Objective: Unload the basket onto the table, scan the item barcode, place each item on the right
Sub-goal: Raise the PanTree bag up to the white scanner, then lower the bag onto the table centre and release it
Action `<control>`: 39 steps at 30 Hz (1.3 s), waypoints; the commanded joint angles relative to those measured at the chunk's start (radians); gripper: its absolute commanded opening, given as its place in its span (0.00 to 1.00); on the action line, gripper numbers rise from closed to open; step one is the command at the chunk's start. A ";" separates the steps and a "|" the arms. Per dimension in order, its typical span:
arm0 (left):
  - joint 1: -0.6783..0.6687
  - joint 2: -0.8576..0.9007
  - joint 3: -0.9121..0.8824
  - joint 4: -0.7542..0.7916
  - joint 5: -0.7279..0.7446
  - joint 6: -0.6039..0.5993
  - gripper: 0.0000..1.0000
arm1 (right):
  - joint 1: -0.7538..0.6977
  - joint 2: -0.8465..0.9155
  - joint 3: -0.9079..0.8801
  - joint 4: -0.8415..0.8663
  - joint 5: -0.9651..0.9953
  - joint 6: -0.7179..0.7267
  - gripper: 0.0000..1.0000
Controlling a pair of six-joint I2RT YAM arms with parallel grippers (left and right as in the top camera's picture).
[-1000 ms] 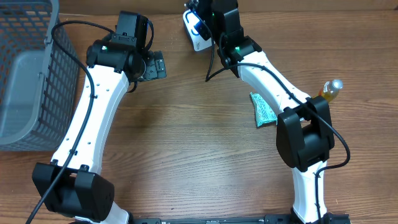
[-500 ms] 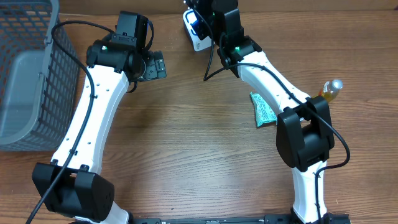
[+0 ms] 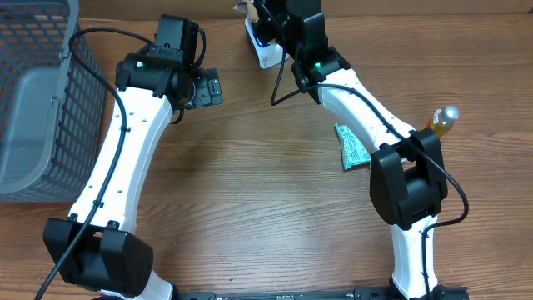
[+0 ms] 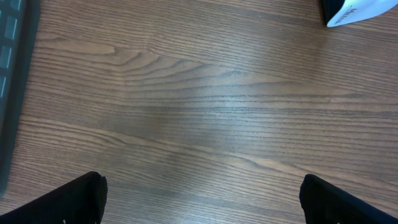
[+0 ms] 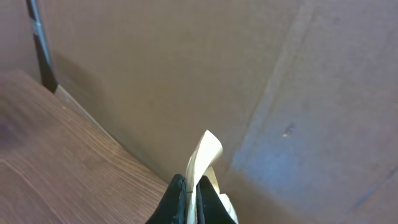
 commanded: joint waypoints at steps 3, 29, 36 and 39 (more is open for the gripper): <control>-0.005 -0.012 0.017 0.000 -0.009 0.015 1.00 | 0.008 0.004 0.016 0.005 -0.024 0.013 0.04; -0.005 -0.012 0.017 0.000 -0.010 0.015 1.00 | -0.017 -0.371 0.016 -1.266 -0.376 0.370 0.04; -0.005 -0.012 0.017 0.000 -0.010 0.015 1.00 | -0.017 -0.369 0.016 -1.488 -0.406 0.341 0.04; -0.005 -0.012 0.017 0.000 -0.010 0.015 1.00 | -0.017 -0.369 0.016 -1.534 -0.355 0.333 0.04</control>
